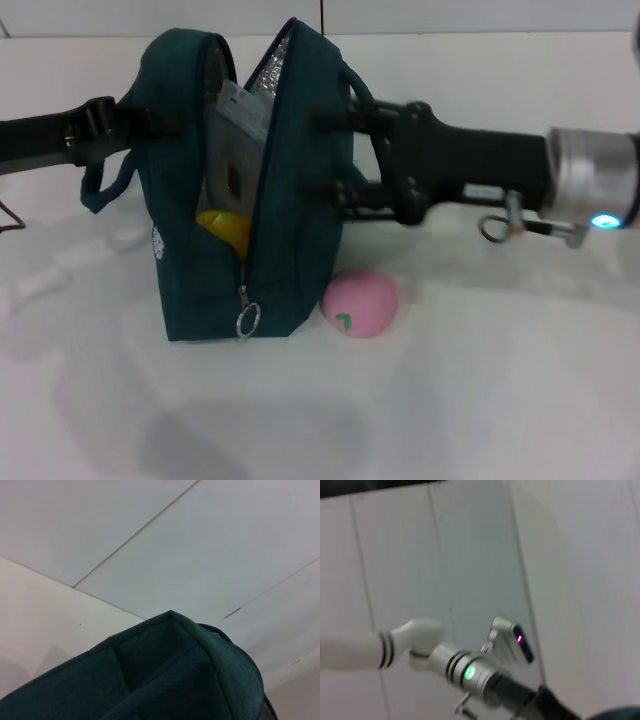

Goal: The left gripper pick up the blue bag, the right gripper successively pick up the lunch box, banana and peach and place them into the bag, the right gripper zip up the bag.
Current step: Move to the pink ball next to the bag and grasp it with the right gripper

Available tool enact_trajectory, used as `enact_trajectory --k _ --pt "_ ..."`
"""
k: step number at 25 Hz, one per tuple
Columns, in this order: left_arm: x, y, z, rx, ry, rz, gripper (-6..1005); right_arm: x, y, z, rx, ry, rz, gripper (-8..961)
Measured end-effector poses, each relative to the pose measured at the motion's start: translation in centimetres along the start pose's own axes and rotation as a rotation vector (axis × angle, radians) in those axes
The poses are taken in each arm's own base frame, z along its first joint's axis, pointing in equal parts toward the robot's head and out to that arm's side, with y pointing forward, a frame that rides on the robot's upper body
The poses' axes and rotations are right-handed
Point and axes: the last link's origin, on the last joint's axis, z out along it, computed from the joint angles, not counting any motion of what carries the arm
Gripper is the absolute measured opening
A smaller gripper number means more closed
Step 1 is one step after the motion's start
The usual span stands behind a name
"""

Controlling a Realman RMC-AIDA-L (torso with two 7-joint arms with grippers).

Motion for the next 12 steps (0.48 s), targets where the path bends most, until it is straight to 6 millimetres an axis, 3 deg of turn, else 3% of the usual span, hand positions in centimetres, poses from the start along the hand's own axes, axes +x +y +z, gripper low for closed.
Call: enact_trajectory --k 7,12 --pt "-0.2 -0.1 -0.1 -0.001 0.002 -0.002 36 1.8 0.4 -4.4 -0.027 0.179 0.005 779" --pt "-0.3 -0.1 0.1 -0.019 0.010 -0.010 36 3.0 -0.1 -7.0 0.057 0.242 0.019 777"
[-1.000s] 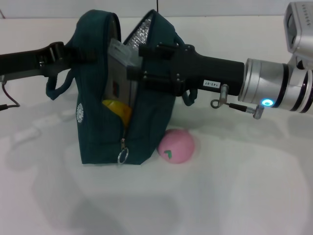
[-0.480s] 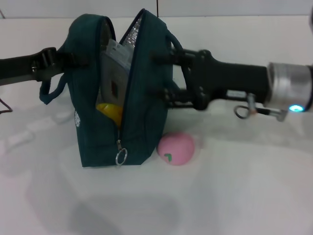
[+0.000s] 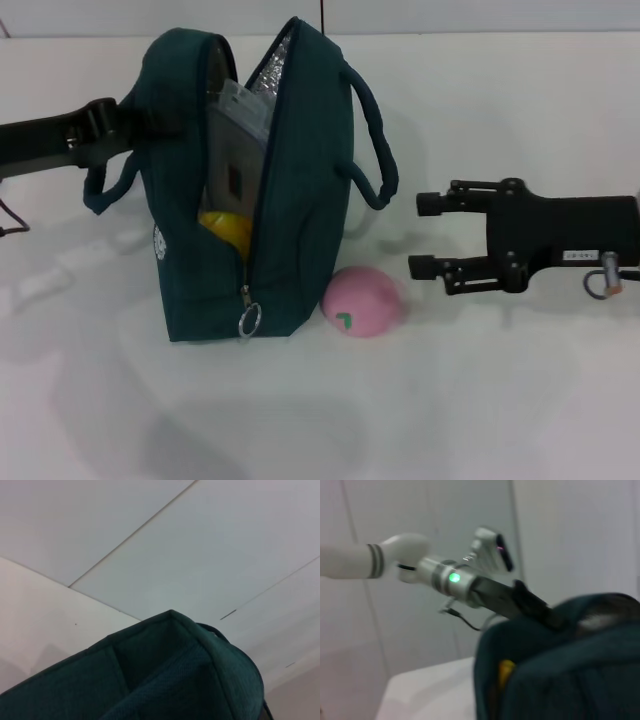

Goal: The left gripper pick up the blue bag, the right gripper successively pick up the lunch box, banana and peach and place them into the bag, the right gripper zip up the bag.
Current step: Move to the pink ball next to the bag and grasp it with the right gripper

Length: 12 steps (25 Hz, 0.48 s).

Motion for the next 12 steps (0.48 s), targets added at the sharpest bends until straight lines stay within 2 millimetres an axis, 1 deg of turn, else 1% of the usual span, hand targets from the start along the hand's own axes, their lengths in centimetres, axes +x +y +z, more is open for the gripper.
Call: enact_trajectory --k 3,5,8,12 --pt "0.0 0.0 0.0 -0.001 0.000 0.000 36 0.9 -0.2 -0.1 0.052 0.014 0.019 776" --pt "0.0 0.0 0.0 -0.001 0.001 0.000 37 1.4 -0.5 0.3 0.082 0.025 0.032 775" --pt "0.1 0.2 0.2 -0.007 0.000 0.003 36 1.8 -0.4 1.2 0.088 0.046 0.039 774" --pt "0.1 0.3 0.5 -0.013 -0.005 0.006 37 2.4 0.0 3.0 0.060 0.100 0.032 773"
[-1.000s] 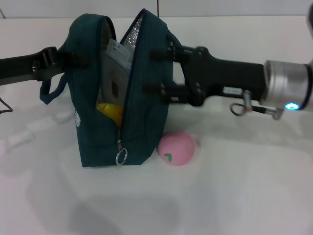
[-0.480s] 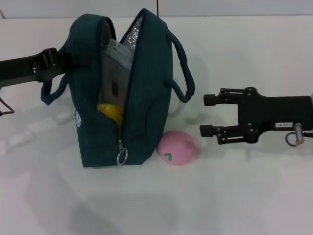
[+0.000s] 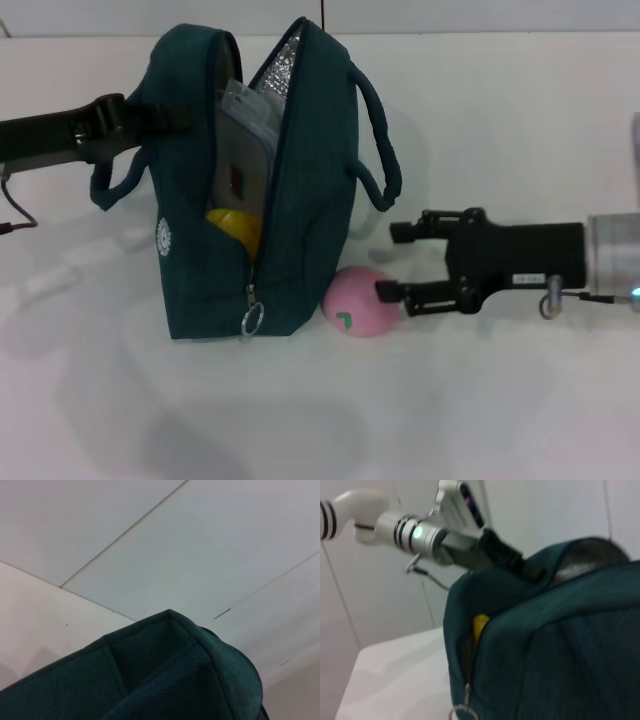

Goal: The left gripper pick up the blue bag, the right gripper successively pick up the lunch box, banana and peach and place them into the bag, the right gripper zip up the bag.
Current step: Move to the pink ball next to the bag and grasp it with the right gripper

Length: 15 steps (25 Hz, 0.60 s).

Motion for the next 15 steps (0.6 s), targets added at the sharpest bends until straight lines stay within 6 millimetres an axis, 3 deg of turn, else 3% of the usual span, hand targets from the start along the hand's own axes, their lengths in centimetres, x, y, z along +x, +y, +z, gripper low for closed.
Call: enact_trajectory --k 6,15 --pt "0.0 0.1 0.2 -0.003 -0.003 0.001 37 0.7 0.2 1.8 -0.015 0.097 -0.022 771" --pt "-0.2 0.0 0.1 -0.003 -0.002 -0.003 37 0.7 -0.4 2.0 0.018 0.115 -0.037 770"
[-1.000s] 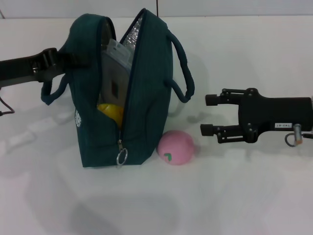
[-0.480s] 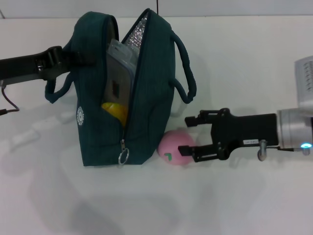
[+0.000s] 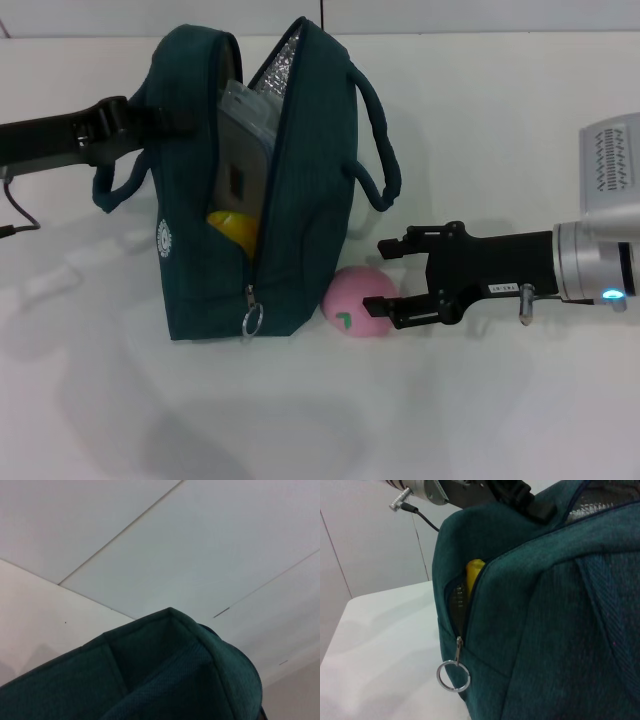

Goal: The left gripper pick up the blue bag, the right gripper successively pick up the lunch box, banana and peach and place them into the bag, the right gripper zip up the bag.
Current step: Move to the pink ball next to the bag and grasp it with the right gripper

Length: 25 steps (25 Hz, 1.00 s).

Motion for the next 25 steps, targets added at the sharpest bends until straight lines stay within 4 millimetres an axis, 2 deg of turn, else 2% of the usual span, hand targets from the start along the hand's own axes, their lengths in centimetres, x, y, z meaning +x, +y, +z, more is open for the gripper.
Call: enact_trajectory --k 11,25 --pt "-0.2 0.1 0.3 -0.008 -0.001 -0.007 36 0.1 -0.1 0.2 0.013 0.005 -0.002 769" --pt "-0.2 0.2 0.5 -0.017 0.001 -0.013 37 -0.5 0.2 1.6 -0.005 0.016 -0.012 770"
